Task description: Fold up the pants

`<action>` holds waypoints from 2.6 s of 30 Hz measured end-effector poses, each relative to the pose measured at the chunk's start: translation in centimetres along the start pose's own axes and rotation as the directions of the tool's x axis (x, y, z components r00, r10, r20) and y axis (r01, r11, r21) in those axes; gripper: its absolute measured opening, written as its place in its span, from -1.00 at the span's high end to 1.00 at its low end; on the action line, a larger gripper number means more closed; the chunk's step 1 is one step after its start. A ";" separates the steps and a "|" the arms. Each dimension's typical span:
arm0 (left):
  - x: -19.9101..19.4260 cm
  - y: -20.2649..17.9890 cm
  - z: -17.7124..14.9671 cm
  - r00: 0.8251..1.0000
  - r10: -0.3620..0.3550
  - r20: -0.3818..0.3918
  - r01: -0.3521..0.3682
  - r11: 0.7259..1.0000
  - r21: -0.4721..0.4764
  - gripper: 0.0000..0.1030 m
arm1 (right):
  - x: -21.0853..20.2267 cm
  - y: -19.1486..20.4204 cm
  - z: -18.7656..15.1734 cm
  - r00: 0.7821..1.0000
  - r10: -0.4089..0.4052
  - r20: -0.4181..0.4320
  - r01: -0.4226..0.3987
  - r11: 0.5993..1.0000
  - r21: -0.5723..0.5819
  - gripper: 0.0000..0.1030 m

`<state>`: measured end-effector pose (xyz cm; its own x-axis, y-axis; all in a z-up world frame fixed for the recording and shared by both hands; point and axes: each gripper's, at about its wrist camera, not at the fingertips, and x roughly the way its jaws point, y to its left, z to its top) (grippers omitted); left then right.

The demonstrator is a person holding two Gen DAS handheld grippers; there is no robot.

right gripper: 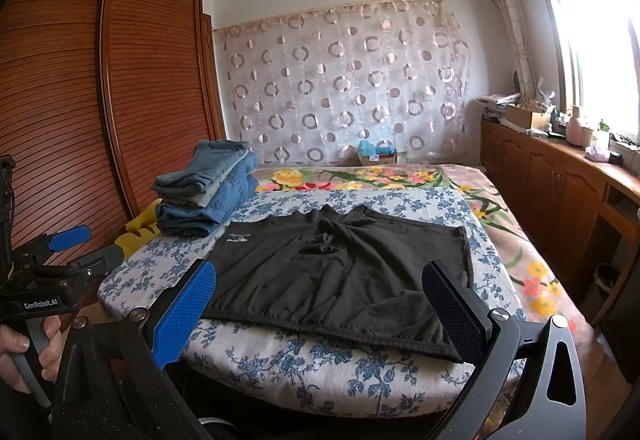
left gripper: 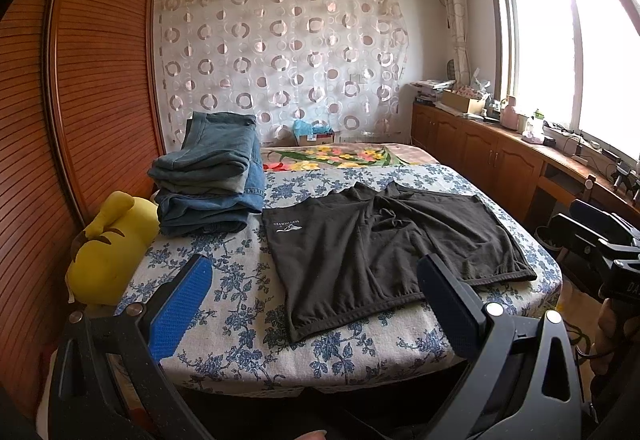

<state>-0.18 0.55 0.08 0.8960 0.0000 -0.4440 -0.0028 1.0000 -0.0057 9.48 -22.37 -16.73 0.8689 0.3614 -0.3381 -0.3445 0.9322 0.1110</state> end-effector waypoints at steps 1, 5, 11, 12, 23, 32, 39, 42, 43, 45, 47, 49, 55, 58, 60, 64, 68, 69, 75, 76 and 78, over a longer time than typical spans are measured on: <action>0.0 0.0 0.0 1.000 -0.001 0.001 0.001 1.000 0.000 -0.99 | 0.0 0.0 0.0 1.000 0.000 0.001 0.000 1.000 0.000 -1.00; 0.0 0.0 0.0 1.000 0.000 0.001 0.000 1.000 0.000 -0.99 | 0.0 0.0 0.0 1.000 0.001 0.000 -0.001 1.000 0.000 -1.00; 0.0 -0.1 0.0 1.000 -0.001 0.002 0.001 1.000 0.001 -0.99 | -0.1 0.1 0.0 1.000 0.000 0.001 0.000 1.000 0.000 -1.00; -0.1 -0.1 0.0 1.000 0.000 0.002 0.000 1.000 0.001 -0.99 | -0.1 0.1 0.0 1.000 0.000 0.001 0.000 1.000 0.001 -1.00; -0.1 -0.2 0.0 1.000 0.000 0.003 0.000 1.000 0.002 -0.99 | -0.2 0.1 0.0 1.000 0.001 0.005 -0.001 1.000 -0.002 -1.00; -0.6 0.0 0.7 1.000 -0.001 0.006 0.001 1.000 0.000 -0.99 | -0.3 0.0 -0.1 1.000 0.002 0.008 -0.002 1.000 -0.003 -1.00; -0.4 0.1 0.9 1.000 0.003 0.002 -0.003 1.000 -0.018 -0.99 | -0.2 0.0 0.0 1.000 -0.002 0.006 0.002 1.000 -0.007 -1.00; 0.0 0.0 0.8 1.000 -0.003 -0.008 0.002 1.000 -0.025 -0.99 | -0.2 -0.1 -0.1 1.000 -0.005 0.006 0.005 1.000 -0.007 -1.00; 0.2 0.0 0.7 1.000 -0.007 -0.011 0.007 1.000 -0.026 -0.99 | -0.2 -0.2 -0.1 1.000 -0.006 0.005 0.006 1.000 -0.004 -1.00; 0.7 0.0 0.7 1.000 -0.011 -0.019 0.010 1.000 -0.024 -0.99 | -0.1 -0.4 -0.1 1.000 -0.011 0.001 0.011 1.000 -0.003 -1.00; 1.7 0.0 0.3 0.999 -0.014 -0.031 0.014 1.000 -0.022 -0.99 | 0.0 -0.7 -0.1 1.000 -0.015 -0.003 0.015 1.000 -0.002 -1.00; 2.3 -0.1 0.3 0.998 -0.031 -0.050 0.030 0.999 -0.018 -0.99 | 0.3 -1.0 -0.2 1.000 -0.012 -0.015 0.011 1.000 -0.004 -1.00; 3.8 -0.8 0.5 0.994 -0.077 -0.081 0.079 0.997 0.014 -0.99 | 0.6 -1.8 0.0 0.999 -0.022 -0.049 0.021 1.000 -0.018 -1.00; 4.4 -1.0 0.5 0.990 -0.103 -0.093 0.105 0.994 0.017 -0.99 | 0.5 -2.3 0.5 0.998 -0.032 -0.058 0.031 0.999 -0.024 -0.98; 4.7 -1.1 0.4 0.987 -0.125 -0.098 0.127 0.992 0.017 -0.99 | 0.4 -2.7 0.6 0.997 -0.039 -0.061 0.038 0.999 -0.026 -0.97; 5.6 -1.5 0.4 0.983 -0.140 -0.115 0.144 0.989 0.025 -0.99 | 0.9 -3.7 0.7 0.995 -0.065 -0.082 0.063 0.998 -0.028 -0.87; 6.6 -1.7 0.3 0.979 -0.154 -0.133 0.159 0.987 0.027 -0.99 | 1.4 -4.6 0.8 0.991 -0.077 -0.109 0.075 0.997 -0.021 -0.81; 7.0 -1.9 0.1 0.978 -0.155 -0.141 0.160 0.987 0.028 -0.99 | 1.5 -4.9 0.9 0.990 -0.082 -0.116 0.080 0.997 -0.024 -0.81; 9.2 -2.3 -1.2 0.967 -0.154 -0.204 0.163 0.986 0.028 -0.99 | 3.3 -6.4 1.0 0.976 -0.099 -0.193 0.092 0.995 -0.046 -0.66; 9.6 -2.5 -1.5 0.965 -0.156 -0.212 0.166 0.986 0.032 -0.99 | 3.6 -6.6 1.0 0.974 -0.101 -0.203 0.093 0.994 -0.049 -0.62; 10.2 -2.7 -1.8 0.961 -0.155 -0.228 0.168 0.985 0.039 -0.99 | 4.3 -7.2 1.1 0.968 -0.112 -0.225 0.103 0.993 -0.054 -0.54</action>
<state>8.12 -2.15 -6.03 0.7606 -0.1561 -0.6302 0.1650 0.9853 -0.0449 16.11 -27.46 -17.97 0.7999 0.2407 -0.5498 -0.2723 0.9619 0.0250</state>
